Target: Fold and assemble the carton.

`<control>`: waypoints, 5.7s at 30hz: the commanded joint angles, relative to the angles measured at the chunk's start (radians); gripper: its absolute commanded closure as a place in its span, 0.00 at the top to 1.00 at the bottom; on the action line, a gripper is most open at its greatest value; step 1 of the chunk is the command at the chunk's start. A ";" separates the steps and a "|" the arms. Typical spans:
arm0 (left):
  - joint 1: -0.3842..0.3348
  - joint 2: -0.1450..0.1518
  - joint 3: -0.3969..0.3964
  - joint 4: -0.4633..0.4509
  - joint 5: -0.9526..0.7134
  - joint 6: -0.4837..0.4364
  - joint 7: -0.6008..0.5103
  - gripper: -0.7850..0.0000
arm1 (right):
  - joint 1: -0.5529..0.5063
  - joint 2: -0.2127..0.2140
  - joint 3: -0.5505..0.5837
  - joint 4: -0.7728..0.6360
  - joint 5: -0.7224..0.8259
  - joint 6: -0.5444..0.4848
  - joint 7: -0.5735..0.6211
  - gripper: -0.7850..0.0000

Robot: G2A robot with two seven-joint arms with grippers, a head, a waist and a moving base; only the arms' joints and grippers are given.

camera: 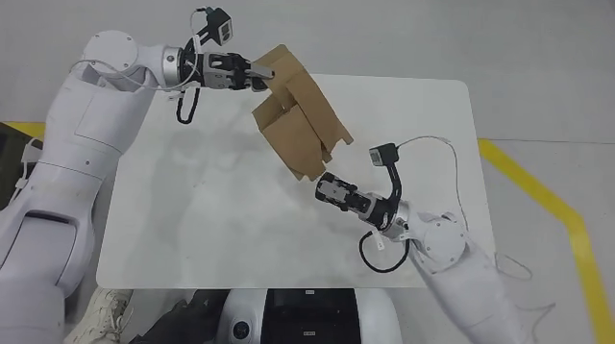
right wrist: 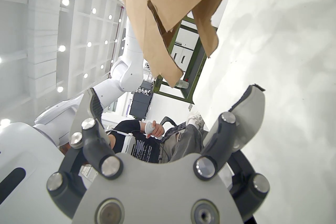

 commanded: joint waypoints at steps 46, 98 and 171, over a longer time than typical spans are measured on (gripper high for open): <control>0.034 -0.049 -0.026 0.108 0.025 0.008 -0.009 0.00 | 0.065 -0.011 -0.008 0.065 0.351 -0.080 0.041 0.88; 0.125 -0.041 -0.147 0.016 0.070 0.034 0.039 0.00 | 0.042 -0.028 0.017 0.015 0.139 -0.043 -0.131 0.00; 0.095 -0.032 -0.130 -0.109 0.185 0.013 -0.218 1.00 | 0.128 0.016 0.109 0.022 0.211 0.296 0.315 0.00</control>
